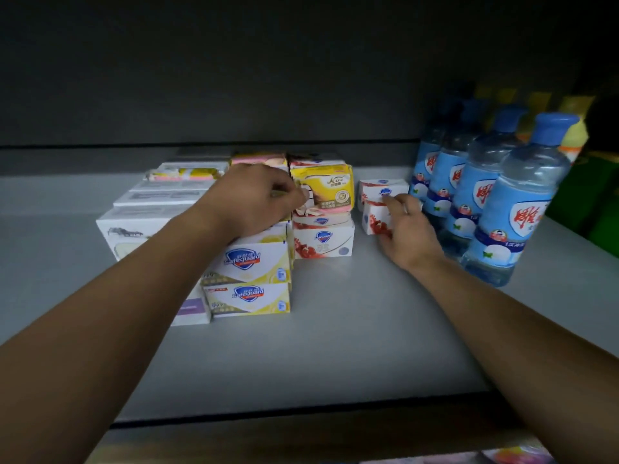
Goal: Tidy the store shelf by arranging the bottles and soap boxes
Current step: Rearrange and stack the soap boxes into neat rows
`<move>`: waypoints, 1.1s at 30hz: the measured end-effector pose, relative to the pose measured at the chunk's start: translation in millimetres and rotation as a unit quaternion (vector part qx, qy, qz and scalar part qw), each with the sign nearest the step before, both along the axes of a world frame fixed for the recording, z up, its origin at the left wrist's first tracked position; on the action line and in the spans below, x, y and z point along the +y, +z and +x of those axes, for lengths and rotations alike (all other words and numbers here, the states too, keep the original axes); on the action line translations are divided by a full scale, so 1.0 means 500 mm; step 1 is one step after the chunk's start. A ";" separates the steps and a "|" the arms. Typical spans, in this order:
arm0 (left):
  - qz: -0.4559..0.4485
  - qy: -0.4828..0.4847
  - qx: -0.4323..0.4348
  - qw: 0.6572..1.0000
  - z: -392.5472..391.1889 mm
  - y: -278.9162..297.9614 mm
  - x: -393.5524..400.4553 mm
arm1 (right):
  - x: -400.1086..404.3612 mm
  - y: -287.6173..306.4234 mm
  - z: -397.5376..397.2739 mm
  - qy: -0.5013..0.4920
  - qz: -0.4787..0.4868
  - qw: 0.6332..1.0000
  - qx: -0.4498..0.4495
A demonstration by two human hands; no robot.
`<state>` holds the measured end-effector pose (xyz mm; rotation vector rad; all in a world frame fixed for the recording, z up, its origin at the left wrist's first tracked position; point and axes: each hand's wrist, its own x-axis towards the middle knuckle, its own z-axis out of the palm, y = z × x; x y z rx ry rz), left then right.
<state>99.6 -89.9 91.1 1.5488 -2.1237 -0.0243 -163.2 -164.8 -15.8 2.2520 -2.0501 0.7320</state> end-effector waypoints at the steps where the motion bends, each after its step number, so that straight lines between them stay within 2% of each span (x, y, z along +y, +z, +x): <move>1: -0.003 0.000 -0.001 1.000 -0.001 0.000 0.000 | -0.012 -0.002 -0.001 0.002 0.010 1.000 -0.009; 11: -0.003 -0.003 0.003 1.000 -0.003 -0.001 0.000 | -0.097 0.001 0.011 0.006 0.046 0.996 -0.072; 17: 0.000 -0.007 0.006 1.000 -0.002 -0.002 0.000 | -0.110 -0.006 0.020 -0.020 0.048 0.997 -0.063; 20: 0.003 -0.012 0.006 1.000 -0.003 0.000 0.002 | -0.092 0.009 0.016 -0.004 0.078 0.989 -0.124; 22: 0.006 -0.014 0.006 1.000 -0.003 0.001 0.003 | -0.059 0.018 0.015 -0.019 0.023 0.979 -0.200; 24: 0.009 -0.013 0.004 1.000 -0.004 0.004 0.003 | -0.011 0.024 0.028 -0.017 -0.103 0.964 -0.245; 26: 0.011 -0.011 0.006 1.000 -0.005 0.004 0.005 | 0.034 0.033 0.053 0.064 -0.174 0.947 -0.262; 29: 0.006 -0.012 0.010 1.000 -0.005 0.003 0.007 | 0.065 0.047 0.092 0.169 -0.139 0.958 -0.183; 31: 0.006 -0.010 0.011 1.000 -0.004 0.003 0.008 | 0.068 0.035 0.104 0.166 -0.083 0.979 -0.084; 33: 0.005 -0.008 0.011 1.000 -0.004 0.005 0.009 | 0.077 0.015 0.106 0.155 -0.070 0.984 -0.054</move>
